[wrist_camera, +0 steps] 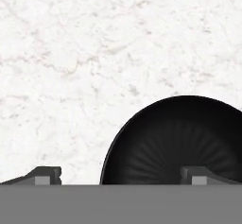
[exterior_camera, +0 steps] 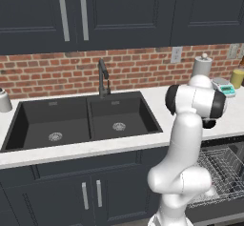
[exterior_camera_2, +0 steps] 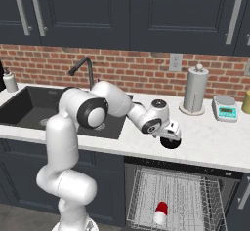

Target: Pick up the cup and bowl from the counter, place them in the dishwasher, and close the dishwasher door.

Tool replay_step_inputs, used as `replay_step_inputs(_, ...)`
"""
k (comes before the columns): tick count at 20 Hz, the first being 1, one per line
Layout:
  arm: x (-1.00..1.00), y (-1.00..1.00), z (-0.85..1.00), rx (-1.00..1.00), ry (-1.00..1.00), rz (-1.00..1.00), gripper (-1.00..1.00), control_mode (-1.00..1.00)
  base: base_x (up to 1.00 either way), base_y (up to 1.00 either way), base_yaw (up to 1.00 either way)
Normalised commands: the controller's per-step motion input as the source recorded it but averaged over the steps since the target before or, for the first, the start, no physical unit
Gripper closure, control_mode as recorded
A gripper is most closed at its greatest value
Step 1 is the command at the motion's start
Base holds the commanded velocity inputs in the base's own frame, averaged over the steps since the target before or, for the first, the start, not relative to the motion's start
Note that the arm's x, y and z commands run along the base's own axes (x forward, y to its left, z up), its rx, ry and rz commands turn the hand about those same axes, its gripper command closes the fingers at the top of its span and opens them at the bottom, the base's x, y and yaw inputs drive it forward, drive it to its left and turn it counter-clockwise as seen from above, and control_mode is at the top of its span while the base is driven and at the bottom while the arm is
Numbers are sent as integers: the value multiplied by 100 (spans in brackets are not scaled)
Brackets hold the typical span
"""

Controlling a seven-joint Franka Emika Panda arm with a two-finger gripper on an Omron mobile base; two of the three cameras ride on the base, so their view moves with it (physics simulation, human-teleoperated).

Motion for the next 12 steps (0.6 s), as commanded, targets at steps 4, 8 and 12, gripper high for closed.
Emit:
replay_step_inputs(4, 0, 0, -27, 0, 0, 0, 100, -100, 0, 0, 0)
replay_step_inputs(8, 0, 0, -17, 0, 0, 0, 100, -100, 0, 0, 0)
replay_step_inputs(12, 0, 0, -6, 0, 0, 0, 100, -100, 0, 0, 0)
